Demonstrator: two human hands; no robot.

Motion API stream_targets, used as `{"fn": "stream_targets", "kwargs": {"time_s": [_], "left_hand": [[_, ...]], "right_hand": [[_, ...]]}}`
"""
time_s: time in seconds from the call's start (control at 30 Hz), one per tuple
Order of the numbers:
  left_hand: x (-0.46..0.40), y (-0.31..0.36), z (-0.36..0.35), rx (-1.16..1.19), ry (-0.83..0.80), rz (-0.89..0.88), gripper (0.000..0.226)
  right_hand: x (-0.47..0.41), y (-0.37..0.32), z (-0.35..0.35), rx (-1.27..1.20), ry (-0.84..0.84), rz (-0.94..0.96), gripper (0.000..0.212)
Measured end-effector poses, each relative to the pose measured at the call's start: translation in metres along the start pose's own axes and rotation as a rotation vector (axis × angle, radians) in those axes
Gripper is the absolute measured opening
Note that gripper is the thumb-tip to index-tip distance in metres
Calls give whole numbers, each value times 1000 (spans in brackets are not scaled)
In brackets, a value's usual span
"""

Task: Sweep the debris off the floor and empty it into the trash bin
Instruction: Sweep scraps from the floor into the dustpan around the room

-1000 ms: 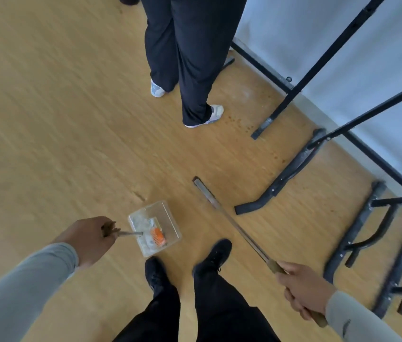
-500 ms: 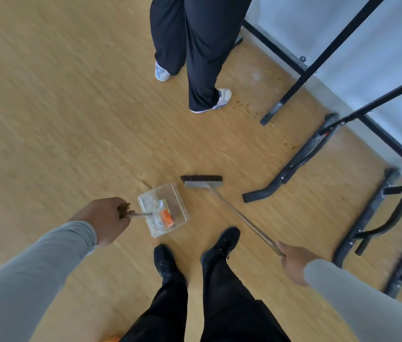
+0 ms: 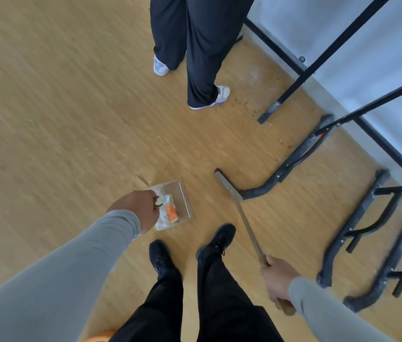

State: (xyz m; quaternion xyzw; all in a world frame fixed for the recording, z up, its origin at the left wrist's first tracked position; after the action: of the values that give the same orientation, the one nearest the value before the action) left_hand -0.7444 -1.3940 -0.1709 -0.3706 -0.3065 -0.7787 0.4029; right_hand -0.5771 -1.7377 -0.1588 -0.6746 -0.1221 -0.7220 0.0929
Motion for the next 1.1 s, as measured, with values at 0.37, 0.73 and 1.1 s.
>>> {"fn": "stream_targets", "kwargs": {"time_s": [0.37, 0.73, 1.1], "left_hand": [[-8, 3, 6, 9, 35, -23, 18], [6, -25, 10, -94, -48, -34, 12], [14, -43, -9, -67, -34, -16, 14]], "right_hand": [[62, 15, -27, -760, -205, 139, 27], [9, 5, -62, -504, -121, 14, 21], [39, -31, -52, -1041, -383, 184, 30]]}}
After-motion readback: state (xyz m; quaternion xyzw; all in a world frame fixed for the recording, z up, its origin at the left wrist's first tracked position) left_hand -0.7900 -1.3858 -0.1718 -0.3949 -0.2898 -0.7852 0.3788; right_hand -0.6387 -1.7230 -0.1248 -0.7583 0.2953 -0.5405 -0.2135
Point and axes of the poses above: each hand's wrist, its own x-axis away from the middle knuckle, its own z-axis out of the back of the hand, y = z × x, the point moved 7 cm from there along -x, towards the middle knuckle, and after that the axes turned 12 degrees about -y, right-handed, at the moved point
